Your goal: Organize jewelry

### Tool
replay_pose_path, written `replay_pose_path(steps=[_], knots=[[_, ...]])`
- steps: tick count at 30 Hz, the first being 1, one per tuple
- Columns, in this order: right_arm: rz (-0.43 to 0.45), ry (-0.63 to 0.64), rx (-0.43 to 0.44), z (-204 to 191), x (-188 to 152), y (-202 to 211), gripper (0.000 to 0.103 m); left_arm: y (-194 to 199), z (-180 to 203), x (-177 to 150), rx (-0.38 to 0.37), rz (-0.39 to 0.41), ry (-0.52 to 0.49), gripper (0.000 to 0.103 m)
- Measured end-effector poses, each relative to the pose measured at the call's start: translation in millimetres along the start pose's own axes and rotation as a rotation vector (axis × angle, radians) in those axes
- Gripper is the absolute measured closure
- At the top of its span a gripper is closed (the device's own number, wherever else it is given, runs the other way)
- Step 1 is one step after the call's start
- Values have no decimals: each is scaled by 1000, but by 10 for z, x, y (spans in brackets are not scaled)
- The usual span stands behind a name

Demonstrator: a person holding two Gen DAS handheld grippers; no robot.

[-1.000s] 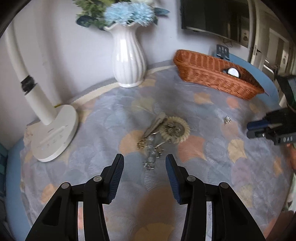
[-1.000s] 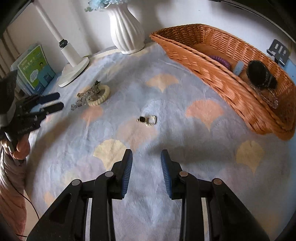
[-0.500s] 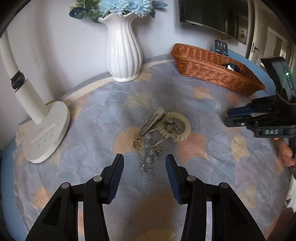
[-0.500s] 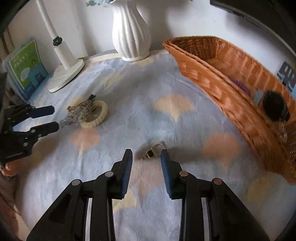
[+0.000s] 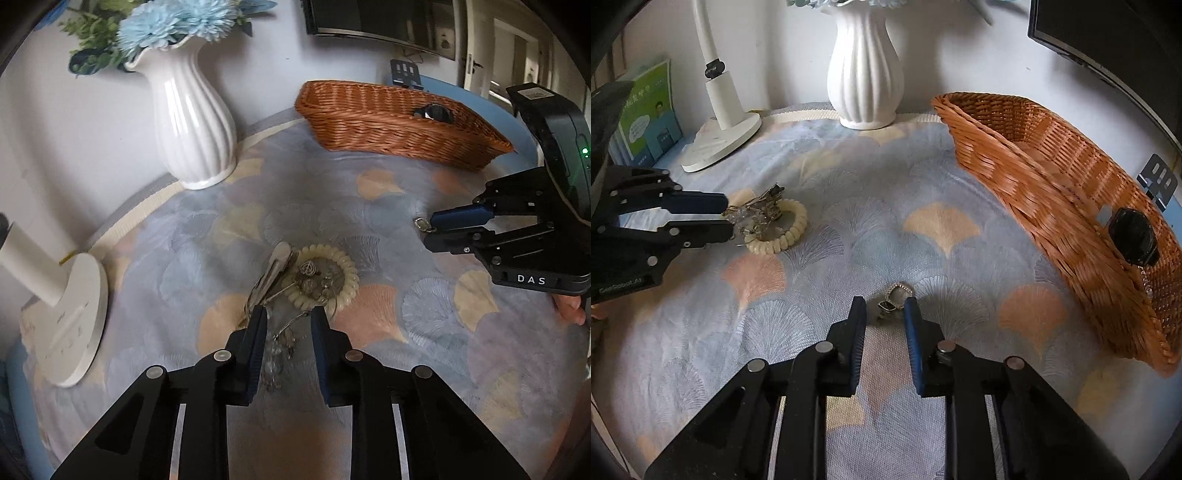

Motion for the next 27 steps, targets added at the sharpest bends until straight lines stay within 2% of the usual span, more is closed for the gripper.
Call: replay_pose_path(steps=[6,7,8,10,11,14,20,27], knots=[[3,-9,8,-1,-11,19,80,-98,158,-61,-54,-35,-62,78],[3,-9,7,-2,-11,22,80,-124,166,-68,-50,-40,-67,80],[3,-7,6,1,-8,19,80,-129,173,-61,-46,-35,-63,89],[4,-5,1,-3,-9,23,85,-107,162,-34,-61,-27,-40,94],[6,-6,3,-4,-14,30,89,-80,140,-15,-62,-13,-26,94],[11,-22,29,2,-23,48,90,56,59,28,-104,30,36,95],[37,-59,82,44,-17,109,90,552,-82,138,-247,154,193,95],[47,-76,102,57,-22,144,90,1172,-75,163,-331,287,247,95]])
Point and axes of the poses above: each gripper's, at about its wrist camera, not at the fingertips, and y roughly against the way its jaws point, z to its right, x to its top, the point moved 7 cm from there along -y, roughly the way its jaws point, and after that the axes turned 6 degrees about y, right-handed, at the moved point
